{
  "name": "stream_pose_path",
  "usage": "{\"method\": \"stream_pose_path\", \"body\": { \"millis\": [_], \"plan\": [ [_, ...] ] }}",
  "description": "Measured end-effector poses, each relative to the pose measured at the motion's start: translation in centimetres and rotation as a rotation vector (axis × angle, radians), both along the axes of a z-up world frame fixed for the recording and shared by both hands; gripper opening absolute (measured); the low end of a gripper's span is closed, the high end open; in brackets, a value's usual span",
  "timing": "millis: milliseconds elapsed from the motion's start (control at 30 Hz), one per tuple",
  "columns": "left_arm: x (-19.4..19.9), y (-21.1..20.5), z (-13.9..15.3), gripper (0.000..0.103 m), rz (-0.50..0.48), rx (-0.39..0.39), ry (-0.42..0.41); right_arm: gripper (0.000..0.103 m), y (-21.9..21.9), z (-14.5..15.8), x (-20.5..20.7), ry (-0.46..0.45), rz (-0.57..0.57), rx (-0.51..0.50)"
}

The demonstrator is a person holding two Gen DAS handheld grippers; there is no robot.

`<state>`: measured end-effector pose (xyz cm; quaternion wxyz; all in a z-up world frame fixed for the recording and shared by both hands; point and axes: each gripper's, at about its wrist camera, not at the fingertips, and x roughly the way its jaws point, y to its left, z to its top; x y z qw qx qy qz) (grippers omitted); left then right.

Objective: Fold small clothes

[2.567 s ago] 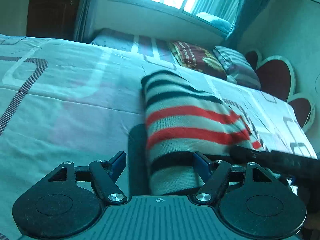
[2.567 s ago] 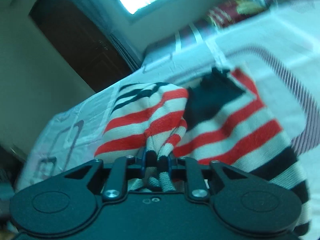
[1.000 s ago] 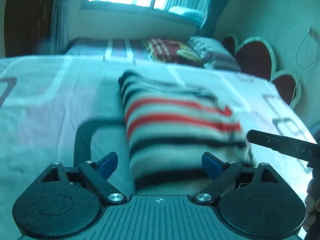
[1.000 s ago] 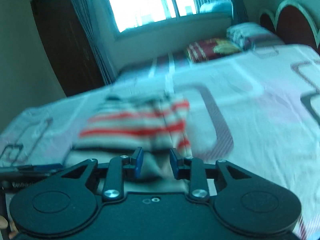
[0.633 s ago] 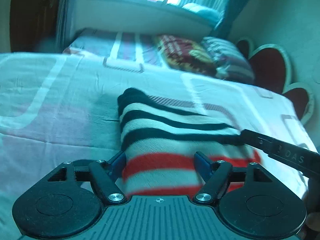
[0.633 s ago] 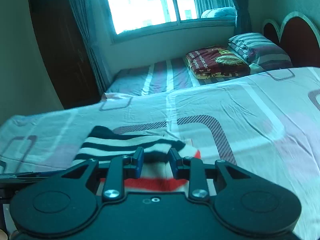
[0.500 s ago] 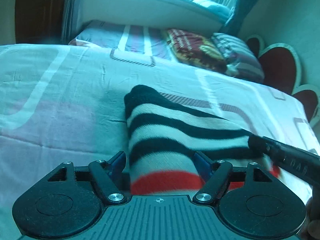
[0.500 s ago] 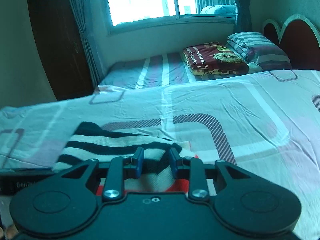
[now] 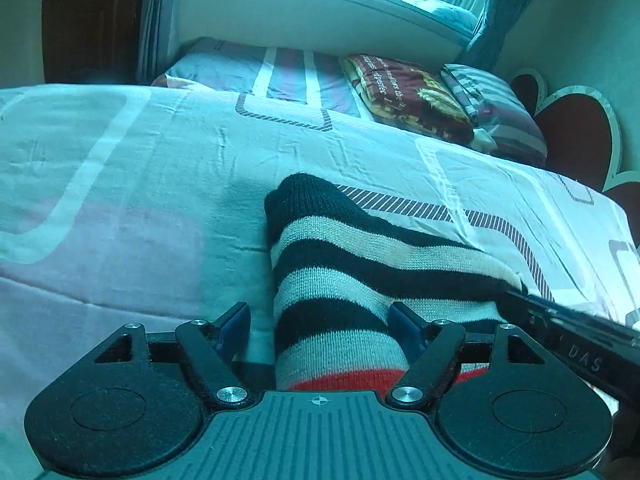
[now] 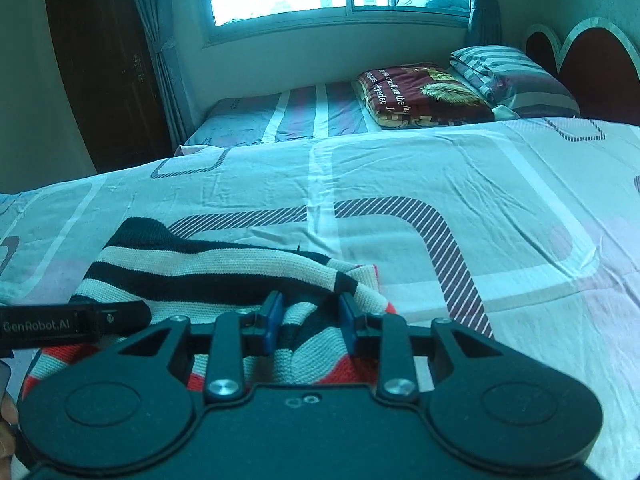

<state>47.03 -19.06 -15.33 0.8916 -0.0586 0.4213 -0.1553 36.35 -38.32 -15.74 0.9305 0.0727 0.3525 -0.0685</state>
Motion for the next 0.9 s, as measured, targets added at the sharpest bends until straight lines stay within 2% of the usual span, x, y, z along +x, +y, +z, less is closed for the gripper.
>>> {"method": "stream_pose_path", "body": {
  "millis": [100, 467, 667, 733, 767, 800, 867, 900],
  "plan": [
    [-1.0, 0.5, 0.5, 0.076, 0.005, -0.006, -0.005, 0.034, 0.3, 1.2, -1.4, -0.035, -0.004, 0.015],
    [-6.1, 1.5, 2.9, 0.076, -0.044, -0.012, -0.058, 0.034, 1.2, 4.0, -6.9, -0.115, 0.019, 0.048],
    [-8.6, 2.2, 2.5, 0.076, -0.055, -0.025, -0.065, 0.031, 2.8, 2.7, -8.8, -0.073, 0.079, -0.003],
    [-8.7, 2.1, 2.0, 0.076, -0.050, -0.029, -0.047, 0.029, 2.6, 1.1, -8.2, -0.012, 0.064, -0.044],
    [-8.7, 1.9, 1.6, 0.076, -0.058, -0.017, -0.042, 0.028, 2.3, 0.5, -8.0, -0.012, 0.061, -0.042],
    [-8.8, 1.7, 1.3, 0.078, -0.061, -0.007, -0.051, 0.028, 2.0, 0.3, -7.9, -0.024, 0.055, -0.036],
    [-8.6, 1.8, 0.7, 0.091, -0.035, 0.007, -0.053, 0.028, 2.1, 0.2, -7.5, -0.019, 0.047, -0.037],
    [-8.4, 1.9, 0.6, 0.092, -0.028, -0.002, -0.042, 0.028, 2.2, 0.3, -7.3, -0.016, 0.047, -0.042]
  ]
}}
